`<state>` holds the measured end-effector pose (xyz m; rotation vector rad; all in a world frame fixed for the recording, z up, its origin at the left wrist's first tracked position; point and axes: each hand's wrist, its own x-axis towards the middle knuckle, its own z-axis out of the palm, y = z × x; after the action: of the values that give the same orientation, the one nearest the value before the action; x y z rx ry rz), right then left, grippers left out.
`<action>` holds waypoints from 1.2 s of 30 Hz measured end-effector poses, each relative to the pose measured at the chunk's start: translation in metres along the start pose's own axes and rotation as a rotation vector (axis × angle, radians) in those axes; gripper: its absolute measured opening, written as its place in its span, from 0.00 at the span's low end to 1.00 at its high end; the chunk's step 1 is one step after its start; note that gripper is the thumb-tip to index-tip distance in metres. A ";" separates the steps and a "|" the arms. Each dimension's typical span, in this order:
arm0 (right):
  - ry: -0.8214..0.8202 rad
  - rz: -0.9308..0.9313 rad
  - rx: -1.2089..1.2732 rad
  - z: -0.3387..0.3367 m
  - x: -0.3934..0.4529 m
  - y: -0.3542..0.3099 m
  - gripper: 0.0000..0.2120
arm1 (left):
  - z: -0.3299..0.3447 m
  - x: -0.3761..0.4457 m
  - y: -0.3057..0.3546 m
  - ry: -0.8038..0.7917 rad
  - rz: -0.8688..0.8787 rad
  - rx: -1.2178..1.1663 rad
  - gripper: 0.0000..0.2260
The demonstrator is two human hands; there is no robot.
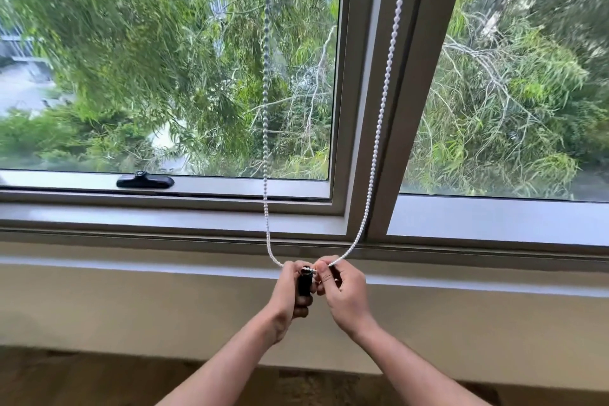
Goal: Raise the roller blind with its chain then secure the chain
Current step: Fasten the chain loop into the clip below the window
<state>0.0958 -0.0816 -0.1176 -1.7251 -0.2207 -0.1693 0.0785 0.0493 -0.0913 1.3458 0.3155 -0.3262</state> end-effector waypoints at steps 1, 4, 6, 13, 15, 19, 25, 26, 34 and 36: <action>-0.007 -0.004 -0.002 -0.001 0.000 0.000 0.06 | -0.001 0.000 -0.001 0.012 0.002 0.002 0.15; -0.017 0.000 0.008 -0.001 -0.001 0.001 0.07 | -0.003 -0.002 -0.002 0.022 0.014 0.014 0.15; -0.014 0.017 0.029 0.001 -0.002 0.002 0.08 | -0.004 -0.005 -0.001 0.002 0.021 0.007 0.14; -0.036 0.137 0.121 -0.002 -0.001 0.000 0.08 | 0.000 -0.010 -0.003 -0.044 0.036 -0.022 0.13; -0.026 0.191 0.158 -0.003 0.000 0.000 0.07 | 0.000 -0.010 -0.001 -0.047 0.082 -0.021 0.16; -0.004 0.325 0.179 -0.005 -0.001 0.002 0.09 | 0.001 -0.013 0.005 -0.124 0.221 0.047 0.20; -0.065 0.312 0.105 -0.003 -0.007 -0.004 0.08 | 0.007 -0.014 0.017 -0.155 0.256 0.002 0.17; -0.054 0.302 0.133 -0.003 -0.007 -0.007 0.07 | 0.007 -0.014 0.018 -0.142 0.257 -0.002 0.16; -0.041 0.328 0.521 -0.005 0.005 -0.021 0.18 | -0.001 -0.015 0.017 -0.060 0.271 0.049 0.19; -0.047 0.322 0.503 -0.004 0.013 -0.026 0.19 | -0.001 -0.015 0.016 -0.056 0.269 0.071 0.20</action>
<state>0.1022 -0.0807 -0.0891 -1.2418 -0.0122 0.1544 0.0714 0.0545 -0.0712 1.4272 0.0748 -0.1508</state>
